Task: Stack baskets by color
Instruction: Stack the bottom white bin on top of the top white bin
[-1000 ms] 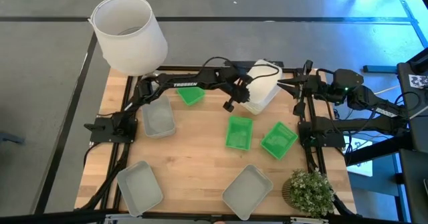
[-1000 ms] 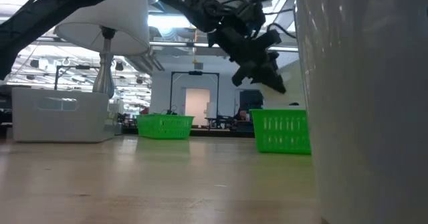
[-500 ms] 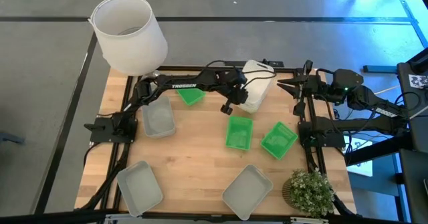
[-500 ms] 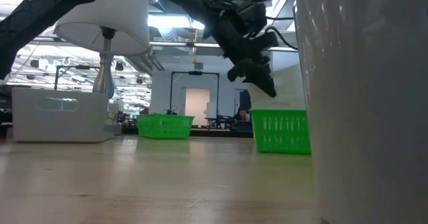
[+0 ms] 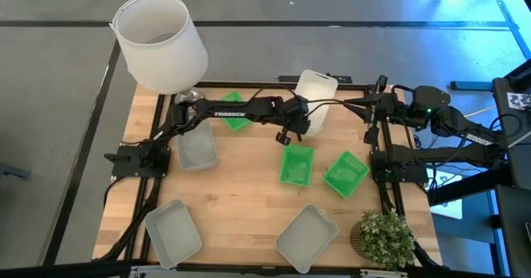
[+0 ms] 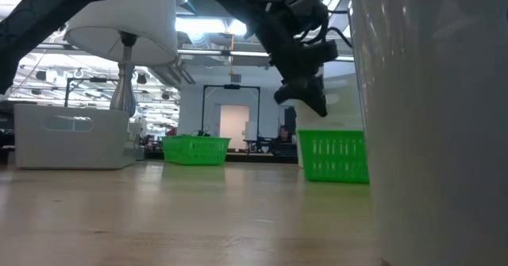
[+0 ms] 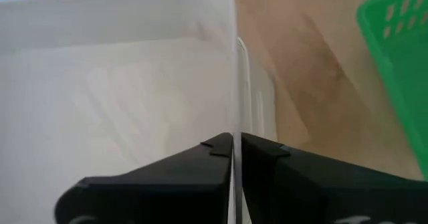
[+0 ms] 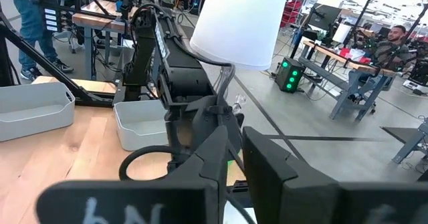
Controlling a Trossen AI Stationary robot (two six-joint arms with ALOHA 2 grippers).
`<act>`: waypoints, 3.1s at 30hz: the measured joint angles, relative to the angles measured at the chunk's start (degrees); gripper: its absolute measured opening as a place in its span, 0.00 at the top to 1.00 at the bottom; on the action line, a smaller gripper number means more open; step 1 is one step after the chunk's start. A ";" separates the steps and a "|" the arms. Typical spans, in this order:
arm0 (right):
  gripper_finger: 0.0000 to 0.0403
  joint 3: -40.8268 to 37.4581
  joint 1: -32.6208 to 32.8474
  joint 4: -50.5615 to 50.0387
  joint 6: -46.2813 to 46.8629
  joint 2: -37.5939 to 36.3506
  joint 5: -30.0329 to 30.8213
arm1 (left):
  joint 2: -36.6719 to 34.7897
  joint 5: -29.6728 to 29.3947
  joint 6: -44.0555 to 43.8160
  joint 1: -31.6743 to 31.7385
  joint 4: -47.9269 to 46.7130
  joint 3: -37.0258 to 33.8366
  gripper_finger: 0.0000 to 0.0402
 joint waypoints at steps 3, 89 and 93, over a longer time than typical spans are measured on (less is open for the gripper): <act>0.88 0.00 0.00 0.02 0.02 0.00 0.00 | 0.00 2.76 -1.84 0.70 0.15 0.00 1.00; 0.88 -0.02 0.02 2.47 6.16 0.02 -0.02 | 0.20 10.14 -13.03 2.69 -13.84 9.97 0.97; 0.88 -0.02 0.00 2.47 6.21 0.02 -0.01 | 0.20 5.79 -11.55 2.25 -13.88 9.97 0.93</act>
